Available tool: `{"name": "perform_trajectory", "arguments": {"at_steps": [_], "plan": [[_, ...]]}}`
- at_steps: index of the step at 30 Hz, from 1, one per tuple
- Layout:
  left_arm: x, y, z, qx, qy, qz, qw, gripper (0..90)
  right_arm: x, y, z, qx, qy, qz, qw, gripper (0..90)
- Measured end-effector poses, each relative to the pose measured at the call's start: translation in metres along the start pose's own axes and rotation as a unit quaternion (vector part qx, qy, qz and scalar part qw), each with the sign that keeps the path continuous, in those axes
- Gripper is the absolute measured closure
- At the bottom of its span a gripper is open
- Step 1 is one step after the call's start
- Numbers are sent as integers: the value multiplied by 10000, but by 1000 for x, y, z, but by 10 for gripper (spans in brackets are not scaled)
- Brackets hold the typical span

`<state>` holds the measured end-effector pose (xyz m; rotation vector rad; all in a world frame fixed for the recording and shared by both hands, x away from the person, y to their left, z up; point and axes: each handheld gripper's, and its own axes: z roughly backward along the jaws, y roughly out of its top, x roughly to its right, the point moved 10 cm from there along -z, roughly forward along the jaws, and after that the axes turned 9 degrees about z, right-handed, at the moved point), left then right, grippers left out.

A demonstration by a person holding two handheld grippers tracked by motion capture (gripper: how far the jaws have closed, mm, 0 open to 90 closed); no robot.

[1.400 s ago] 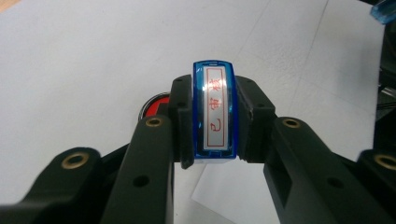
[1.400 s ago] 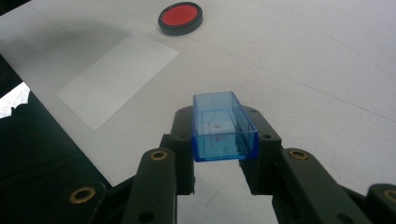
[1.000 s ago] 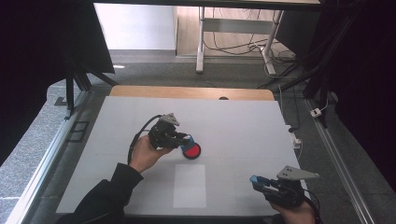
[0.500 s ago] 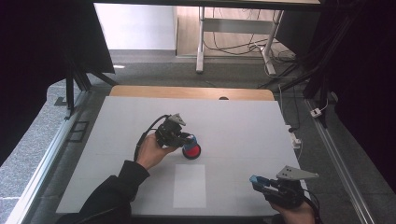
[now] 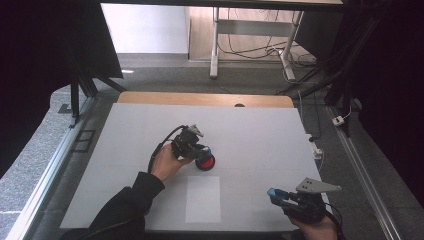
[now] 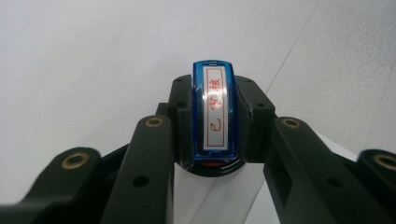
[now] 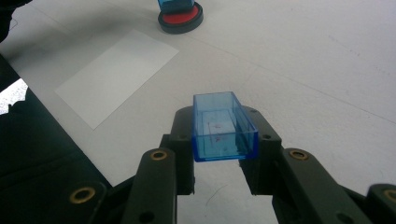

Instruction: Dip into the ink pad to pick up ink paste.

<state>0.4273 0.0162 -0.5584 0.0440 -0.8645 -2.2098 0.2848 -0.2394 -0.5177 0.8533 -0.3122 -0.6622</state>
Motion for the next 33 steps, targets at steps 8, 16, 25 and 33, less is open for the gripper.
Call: {"name": "perform_trajectory", "arguments": {"at_steps": [8, 16, 25, 33], "plan": [[0, 1, -1, -48, 109, -32, 9999, 708, 0, 0, -1, 6, -2, -3, 10000, 686], [7, 0, -3, -182, 440, -337, 9983, 710, -1, 0, -1, -22, -3, 13, 10000, 686], [9, 0, -4, -269, 596, -453, 9968, 710, -1, -1, -2, -51, 1, 36, 10000, 686], [2, 2, -4, -309, 147, 69, 9994, 710, -1, -1, -2, -53, 1, 38, 10000, 686]]}}
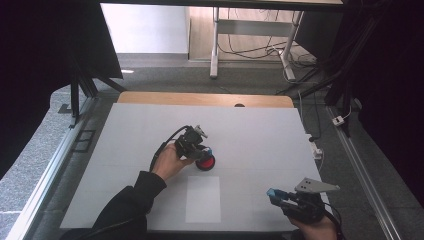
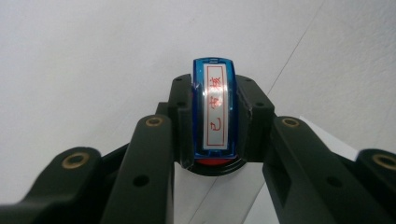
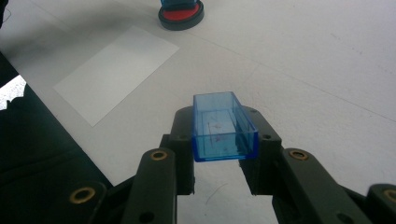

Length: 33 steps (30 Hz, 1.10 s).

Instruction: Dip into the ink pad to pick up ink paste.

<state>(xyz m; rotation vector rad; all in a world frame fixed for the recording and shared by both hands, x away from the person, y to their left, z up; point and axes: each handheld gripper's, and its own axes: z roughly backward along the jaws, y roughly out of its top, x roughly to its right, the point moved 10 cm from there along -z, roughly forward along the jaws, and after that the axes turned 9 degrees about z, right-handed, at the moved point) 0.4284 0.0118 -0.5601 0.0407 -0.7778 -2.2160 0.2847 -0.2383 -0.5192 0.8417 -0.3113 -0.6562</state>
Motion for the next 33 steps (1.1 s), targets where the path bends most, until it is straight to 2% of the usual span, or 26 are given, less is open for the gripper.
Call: {"name": "perform_trajectory", "arguments": {"at_steps": [2, 5, 11, 14, 16, 20, 23, 28, 33], "plan": [[-2, 0, 0, 9, -115, 129, 9999, 709, 0, 0, 0, 0, 0, 0, 10000, 686], [-1, 0, 0, 13, -105, 122, 9999, 709, 0, 0, 0, -1, 6, 5, 10000, 686], [5, -1, 0, -32, 359, -264, 9990, 709, 0, 0, 0, -23, 7, 20, 10000, 686], [6, -2, 0, 26, 424, -318, 9986, 708, -1, 0, 0, -22, -9, 20, 10000, 686], [5, -1, 0, 66, 337, -268, 9991, 707, 0, 0, 0, -14, -18, 23, 10000, 685], [1, -1, 2, 145, 70, 6, 9999, 705, 0, 0, 0, -11, -5, 15, 10000, 685], [2, 3, 9, 332, -33, 53, 9994, 705, 0, 0, 0, -2, 2, 11, 10000, 685], [9, 11, 23, 556, -22, -104, 9984, 705, 0, 0, 0, -22, -29, 24, 10000, 685], [13, 8, 21, 418, 80, -289, 9987, 705, 0, 0, 1, -22, -26, 20, 10000, 685]]}}
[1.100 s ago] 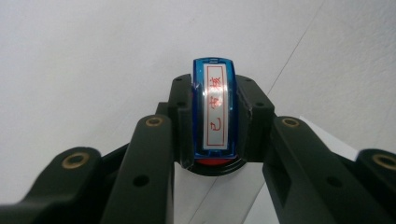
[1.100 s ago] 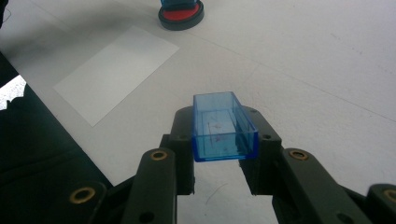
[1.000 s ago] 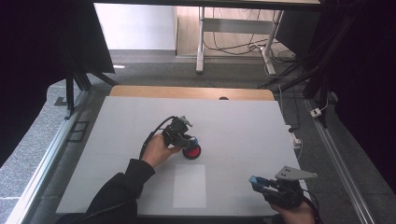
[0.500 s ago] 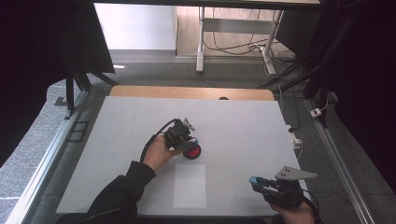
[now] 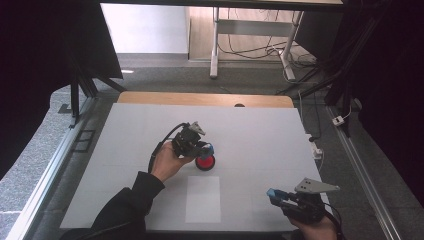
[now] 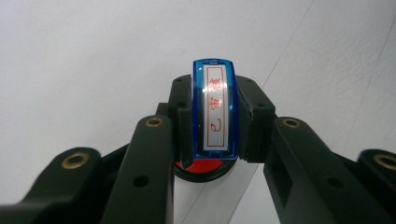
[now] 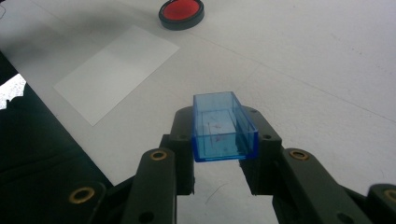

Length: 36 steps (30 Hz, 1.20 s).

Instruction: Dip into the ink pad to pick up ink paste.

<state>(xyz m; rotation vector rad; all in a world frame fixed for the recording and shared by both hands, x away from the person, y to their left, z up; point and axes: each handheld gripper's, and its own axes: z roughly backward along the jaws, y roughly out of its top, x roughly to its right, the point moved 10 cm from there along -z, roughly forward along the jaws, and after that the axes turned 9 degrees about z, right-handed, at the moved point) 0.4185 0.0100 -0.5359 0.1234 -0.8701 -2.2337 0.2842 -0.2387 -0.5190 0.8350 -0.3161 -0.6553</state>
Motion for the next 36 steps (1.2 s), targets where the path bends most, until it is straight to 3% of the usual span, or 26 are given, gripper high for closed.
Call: {"name": "perform_trajectory", "arguments": {"at_steps": [3, 20, 30, 36], "plan": [[0, -4, -5, -101, 65, -72, 9999, 705, 0, 0, 0, 3, -1, 0, 10000, 685], [-1, -13, -19, -322, 66, -1, 9995, 705, 0, 0, 0, -1, 20, 4, 10000, 685], [6, -14, -21, -378, 365, -426, 9977, 709, -1, 0, 0, 8, 2, 5, 10000, 685], [4, -13, -22, -425, 255, -279, 9984, 709, -1, 0, 0, -2, 10, 26, 10000, 685]]}}
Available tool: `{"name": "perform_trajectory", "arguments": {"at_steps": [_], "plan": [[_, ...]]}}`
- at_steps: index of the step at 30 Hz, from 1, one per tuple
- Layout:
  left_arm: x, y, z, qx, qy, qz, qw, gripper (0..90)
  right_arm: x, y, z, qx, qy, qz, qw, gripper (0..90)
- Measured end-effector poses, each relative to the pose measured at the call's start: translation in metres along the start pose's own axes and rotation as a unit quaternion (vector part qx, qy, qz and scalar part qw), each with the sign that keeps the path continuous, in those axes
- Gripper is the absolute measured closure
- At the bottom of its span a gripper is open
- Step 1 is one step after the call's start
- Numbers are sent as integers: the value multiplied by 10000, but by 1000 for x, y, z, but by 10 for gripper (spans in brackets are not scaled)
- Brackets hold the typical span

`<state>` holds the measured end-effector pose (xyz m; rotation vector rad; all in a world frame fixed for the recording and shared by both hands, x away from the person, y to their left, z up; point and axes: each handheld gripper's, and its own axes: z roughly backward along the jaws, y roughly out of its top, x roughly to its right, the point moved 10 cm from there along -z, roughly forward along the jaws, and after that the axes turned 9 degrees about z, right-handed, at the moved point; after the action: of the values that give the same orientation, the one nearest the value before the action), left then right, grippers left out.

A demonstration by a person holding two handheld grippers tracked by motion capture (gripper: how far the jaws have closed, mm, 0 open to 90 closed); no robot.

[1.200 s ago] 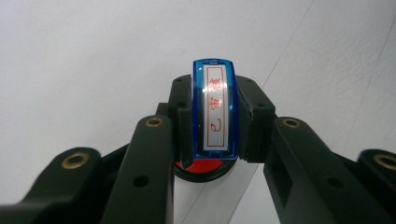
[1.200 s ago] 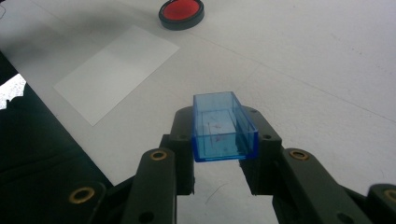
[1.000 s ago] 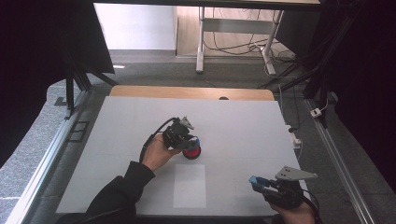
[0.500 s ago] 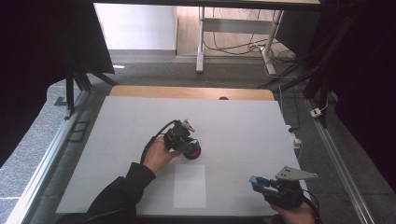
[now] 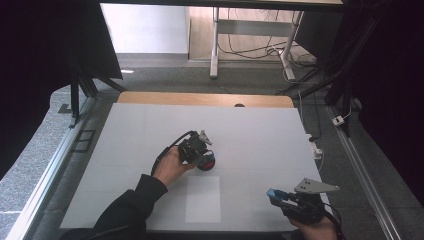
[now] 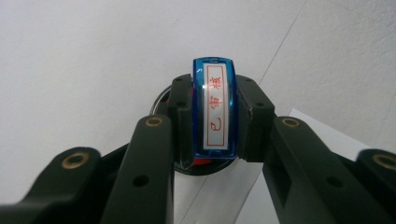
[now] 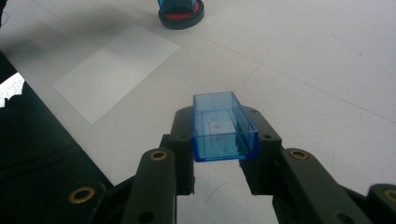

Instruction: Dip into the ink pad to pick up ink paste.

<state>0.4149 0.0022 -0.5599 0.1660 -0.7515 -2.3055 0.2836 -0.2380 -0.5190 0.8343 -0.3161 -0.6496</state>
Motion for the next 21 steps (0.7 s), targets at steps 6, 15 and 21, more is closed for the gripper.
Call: {"name": "perform_trajectory", "arguments": {"at_steps": [6, 15, 21], "plan": [[-6, 0, 0, 8, -354, 312, 9989, 708, 0, 0, 0, 6, 0, 26, 10000, 684], [-8, 0, 0, 40, -516, 467, 9976, 708, 0, -1, 0, -11, 23, 19, 10000, 685], [-3, 0, 0, 0, -149, 189, 9997, 708, 0, 0, 0, -10, 20, 19, 10000, 685]]}}
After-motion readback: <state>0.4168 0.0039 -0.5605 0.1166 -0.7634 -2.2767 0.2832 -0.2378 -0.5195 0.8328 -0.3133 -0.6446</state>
